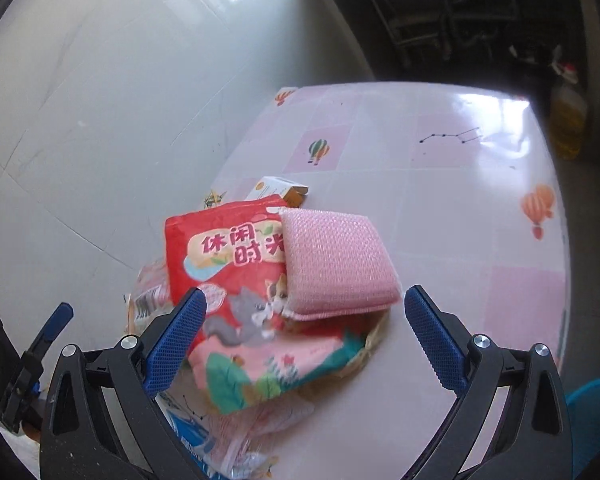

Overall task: Collect trash
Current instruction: 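Reach the right gripper to the pink scouring sponge and grasp it, then grasp the red snack bag with the left gripper while the right gripper holds the sponge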

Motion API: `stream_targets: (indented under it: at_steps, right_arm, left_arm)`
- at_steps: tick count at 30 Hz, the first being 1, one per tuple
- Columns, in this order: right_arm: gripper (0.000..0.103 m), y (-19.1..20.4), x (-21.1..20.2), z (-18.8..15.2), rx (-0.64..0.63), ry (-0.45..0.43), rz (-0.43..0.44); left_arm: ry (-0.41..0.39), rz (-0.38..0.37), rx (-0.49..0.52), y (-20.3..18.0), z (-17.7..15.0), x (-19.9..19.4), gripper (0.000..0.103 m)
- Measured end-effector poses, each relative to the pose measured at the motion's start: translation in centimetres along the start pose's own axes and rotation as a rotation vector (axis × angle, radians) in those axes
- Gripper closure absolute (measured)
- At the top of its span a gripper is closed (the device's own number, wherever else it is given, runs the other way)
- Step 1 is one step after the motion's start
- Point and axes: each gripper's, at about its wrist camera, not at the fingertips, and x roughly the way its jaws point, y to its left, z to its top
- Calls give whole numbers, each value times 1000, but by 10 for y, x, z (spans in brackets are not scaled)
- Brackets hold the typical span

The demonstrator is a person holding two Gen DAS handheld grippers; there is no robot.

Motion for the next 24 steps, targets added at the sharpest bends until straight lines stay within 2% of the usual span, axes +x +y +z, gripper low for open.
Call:
stream_targets:
  at_steps: [5,9,13,15,20,24]
  right_arm:
    - [8,-27,57,34,76,165,65]
    - [8,-33,84,43,74,233,54]
    - [8,-25,92,38,66,257,53]
    - [9,-25,98,37,59,257,38]
    - [22,-27,104,30,71,245,26]
    - [24,-33,96,26,97,227,48]
  left_arm:
    - [62,-43,-95,16,15,25,16]
    - [104,-41,-128,24,25,43,23]
    - [194,-18,-192,39,37,72,34]
    - [244,-33,-231,45,44,88,36]
    - [358,-19,-259,47,48,126,39]
    - [404,-38,-266,43,47,143,45]
